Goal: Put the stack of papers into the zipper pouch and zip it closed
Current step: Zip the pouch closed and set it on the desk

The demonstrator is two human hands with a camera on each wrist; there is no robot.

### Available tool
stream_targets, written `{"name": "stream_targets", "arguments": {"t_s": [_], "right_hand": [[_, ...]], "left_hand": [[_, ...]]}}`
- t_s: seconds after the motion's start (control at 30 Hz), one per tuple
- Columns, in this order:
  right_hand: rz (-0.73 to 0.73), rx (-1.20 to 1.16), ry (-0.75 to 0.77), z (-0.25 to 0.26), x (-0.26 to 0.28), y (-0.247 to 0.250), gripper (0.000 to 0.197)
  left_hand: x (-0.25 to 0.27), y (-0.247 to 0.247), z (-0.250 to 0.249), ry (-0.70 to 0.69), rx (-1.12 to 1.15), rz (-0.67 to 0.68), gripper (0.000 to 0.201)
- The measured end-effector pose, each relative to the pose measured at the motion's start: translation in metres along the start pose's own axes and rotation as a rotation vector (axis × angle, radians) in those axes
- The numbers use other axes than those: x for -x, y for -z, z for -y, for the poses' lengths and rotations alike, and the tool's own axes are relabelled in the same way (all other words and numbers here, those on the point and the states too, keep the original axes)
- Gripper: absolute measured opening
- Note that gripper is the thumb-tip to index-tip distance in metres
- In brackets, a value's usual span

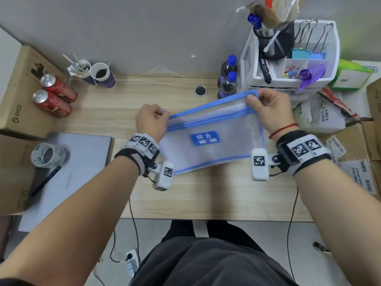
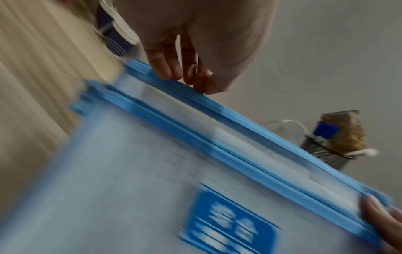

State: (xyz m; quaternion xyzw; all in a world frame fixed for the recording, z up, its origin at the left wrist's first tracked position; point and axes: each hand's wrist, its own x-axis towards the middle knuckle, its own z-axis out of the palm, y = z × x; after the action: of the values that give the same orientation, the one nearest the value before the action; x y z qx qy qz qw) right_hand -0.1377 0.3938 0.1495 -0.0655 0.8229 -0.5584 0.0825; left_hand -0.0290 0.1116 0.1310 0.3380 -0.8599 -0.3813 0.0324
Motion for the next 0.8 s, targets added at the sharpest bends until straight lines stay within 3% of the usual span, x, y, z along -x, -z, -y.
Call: {"name": "stream_targets", "arguments": {"t_s": [0.07,0.13,0.27,0.37,0.43,0.57,0.7,0.8], "right_hand": [[-0.079,-0.006,-0.055,-0.018,-0.004,0.020,0.010],[-0.075,0.066,-0.105,-0.031,-0.004,0.031,0.019],[0.105,0.405,-0.087,-0.026,0.004,0.025,0.010],[0.333,0.751,0.008,-0.010,0.003,0.004,0.021],[0.396,0.871,-0.002,-0.007,-0.002,-0.006,0.019],[0.463,0.863,-0.014,-0.008,-0.003,-0.015,0.009],[0.580,0.807,0.053,-0.010,0.008,-0.032,0.016],[0.560,0.723,0.070,-0.013,0.011,-0.044,0.010]], "left_hand": [[-0.008,0.013,0.020,0.011,-0.017,-0.043,0.024],[-0.011,0.020,0.029,0.048,0.023,-0.002,0.020],[-0.007,0.018,0.029,-0.001,0.250,0.082,0.016],[-0.004,0.014,0.021,-0.049,0.333,0.133,0.020],[-0.007,0.014,0.023,-0.055,0.356,0.112,0.021],[-0.020,0.022,0.037,-0.018,0.323,0.052,0.022],[-0.025,0.026,0.044,-0.016,0.376,0.085,0.019],[-0.018,0.028,0.040,-0.027,0.486,0.162,0.010]]}}
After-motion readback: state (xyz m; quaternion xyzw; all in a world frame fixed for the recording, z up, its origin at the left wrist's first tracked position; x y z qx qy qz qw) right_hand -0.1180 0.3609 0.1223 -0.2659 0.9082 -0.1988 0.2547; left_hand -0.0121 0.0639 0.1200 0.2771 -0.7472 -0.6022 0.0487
